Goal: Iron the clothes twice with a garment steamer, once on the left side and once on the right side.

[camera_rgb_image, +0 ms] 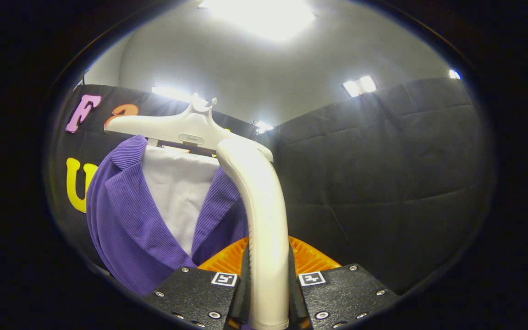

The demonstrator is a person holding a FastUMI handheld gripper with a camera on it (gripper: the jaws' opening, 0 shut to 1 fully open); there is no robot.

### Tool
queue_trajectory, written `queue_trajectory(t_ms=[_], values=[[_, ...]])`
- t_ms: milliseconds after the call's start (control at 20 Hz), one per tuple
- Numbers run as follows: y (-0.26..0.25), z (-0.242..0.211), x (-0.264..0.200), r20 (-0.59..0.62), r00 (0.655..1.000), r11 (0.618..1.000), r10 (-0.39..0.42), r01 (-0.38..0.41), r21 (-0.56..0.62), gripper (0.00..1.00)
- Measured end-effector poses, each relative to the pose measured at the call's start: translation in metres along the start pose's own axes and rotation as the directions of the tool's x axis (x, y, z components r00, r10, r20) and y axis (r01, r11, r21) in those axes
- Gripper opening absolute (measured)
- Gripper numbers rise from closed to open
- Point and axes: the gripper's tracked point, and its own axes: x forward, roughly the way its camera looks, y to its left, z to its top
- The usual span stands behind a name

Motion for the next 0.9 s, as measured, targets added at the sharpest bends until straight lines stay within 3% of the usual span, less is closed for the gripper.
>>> queue_trajectory(t_ms=[450,900], values=[[0.012,-0.058,0.016,-0.079,0.994,0.990,0.077,-0.086,-0.116,0.34],[-0.007,-0.123,0.001,-0.178,0.981,0.980,0.072,-0.103,-0.169,0.34]])
